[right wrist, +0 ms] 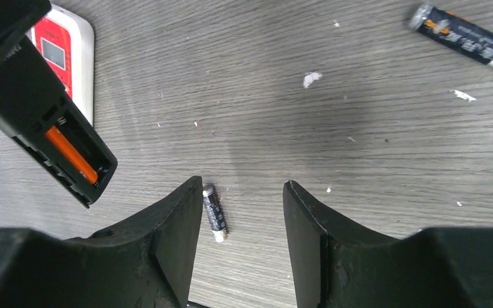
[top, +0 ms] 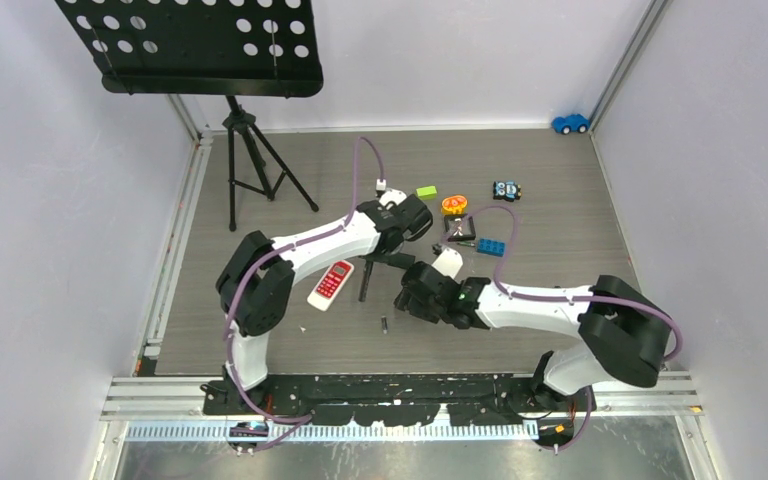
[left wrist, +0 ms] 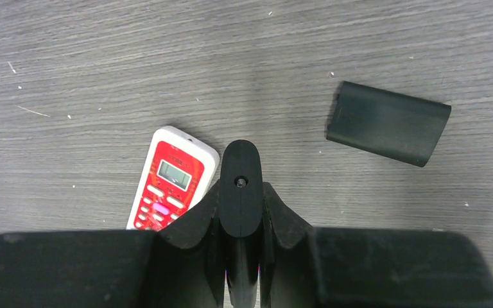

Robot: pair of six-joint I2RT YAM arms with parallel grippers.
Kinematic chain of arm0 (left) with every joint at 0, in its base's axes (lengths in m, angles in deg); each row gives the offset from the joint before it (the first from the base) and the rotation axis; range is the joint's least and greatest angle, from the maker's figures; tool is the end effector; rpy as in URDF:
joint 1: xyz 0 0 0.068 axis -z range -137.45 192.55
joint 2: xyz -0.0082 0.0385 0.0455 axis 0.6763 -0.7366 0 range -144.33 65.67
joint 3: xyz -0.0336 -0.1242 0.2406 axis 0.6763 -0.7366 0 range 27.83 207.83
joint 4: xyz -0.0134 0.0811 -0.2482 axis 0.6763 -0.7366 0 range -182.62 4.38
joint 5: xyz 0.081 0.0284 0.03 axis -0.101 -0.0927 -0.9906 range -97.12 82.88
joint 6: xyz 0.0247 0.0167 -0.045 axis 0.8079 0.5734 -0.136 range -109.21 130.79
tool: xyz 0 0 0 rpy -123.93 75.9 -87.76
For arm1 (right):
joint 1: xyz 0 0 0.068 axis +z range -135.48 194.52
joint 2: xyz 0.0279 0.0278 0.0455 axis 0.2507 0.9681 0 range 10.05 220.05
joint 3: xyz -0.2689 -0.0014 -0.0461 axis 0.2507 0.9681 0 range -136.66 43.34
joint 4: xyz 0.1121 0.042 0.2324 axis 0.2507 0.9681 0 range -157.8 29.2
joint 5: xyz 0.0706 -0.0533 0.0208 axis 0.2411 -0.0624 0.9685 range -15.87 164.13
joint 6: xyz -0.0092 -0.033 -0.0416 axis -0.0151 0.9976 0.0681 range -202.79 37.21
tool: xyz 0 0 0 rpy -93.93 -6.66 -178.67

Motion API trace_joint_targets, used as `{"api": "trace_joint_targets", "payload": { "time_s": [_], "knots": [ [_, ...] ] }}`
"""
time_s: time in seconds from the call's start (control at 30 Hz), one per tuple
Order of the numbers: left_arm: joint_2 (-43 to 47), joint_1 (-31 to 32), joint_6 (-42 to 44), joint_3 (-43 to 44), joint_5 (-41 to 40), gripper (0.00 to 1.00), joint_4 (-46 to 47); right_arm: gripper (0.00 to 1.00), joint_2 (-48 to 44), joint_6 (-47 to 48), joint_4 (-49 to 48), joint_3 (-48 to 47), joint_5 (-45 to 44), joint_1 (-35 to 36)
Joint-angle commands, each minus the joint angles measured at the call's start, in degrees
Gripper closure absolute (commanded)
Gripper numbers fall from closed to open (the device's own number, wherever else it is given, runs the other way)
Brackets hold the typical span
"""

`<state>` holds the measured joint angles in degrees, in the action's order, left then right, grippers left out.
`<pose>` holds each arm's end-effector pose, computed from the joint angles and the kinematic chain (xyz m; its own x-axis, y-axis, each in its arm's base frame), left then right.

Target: Load the batteries into the remote control

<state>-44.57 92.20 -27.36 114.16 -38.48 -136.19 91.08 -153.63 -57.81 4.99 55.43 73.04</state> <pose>0.2652 -0.2833 0.2162 -0.8369 0.1703 -0.5202 0.0555 0.9719 0.2289 0.1481 0.2200 0.1667 -0.8033 0.4014 -0.4399 0.1606 0.8574 0.4889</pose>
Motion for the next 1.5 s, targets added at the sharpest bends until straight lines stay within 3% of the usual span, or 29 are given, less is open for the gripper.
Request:
{"api": "trace_joint_targets", "payload": {
  "time_s": [0.0,0.17,0.33,0.67,1.03,1.17,1.27,1.47],
  "knots": [
    [7.15,-1.44,1.50,-0.98,-2.01,1.00,2.21,0.46,2.59,4.51,9.63,-7.85,1.63,0.06],
    [15.01,-4.44,3.25,-5.66,1.69,1.00,6.65,0.39,4.95,12.41,14.61,-11.99,4.42,2.75],
    [21.65,-8.49,4.18,-9.70,2.67,1.00,8.17,0.37,11.78,14.24,21.06,-19.47,0.27,6.83],
    [31.88,-14.32,4.62,-17.01,6.94,1.00,10.70,0.62,22.47,14.42,28.93,-29.94,-3.71,10.12],
    [33.82,-16.26,4.51,-19.53,9.98,1.00,12.78,0.78,25.69,13.78,28.67,-30.04,-2.58,10.21],
    [35.05,-17.26,4.53,-21.41,13.50,1.00,15.04,0.91,24.12,13.25,28.76,-29.07,-3.22,10.13],
    [37.60,-18.37,5.28,-24.51,21.83,1.00,20.53,0.94,19.57,13.47,28.78,-27.70,-5.21,10.12],
    [41.12,-19.26,2.64,-31.89,46.58,1.00,34.45,0.95,3.93,18.74,27.92,-25.36,-7.05,10.11]
  ]
}}
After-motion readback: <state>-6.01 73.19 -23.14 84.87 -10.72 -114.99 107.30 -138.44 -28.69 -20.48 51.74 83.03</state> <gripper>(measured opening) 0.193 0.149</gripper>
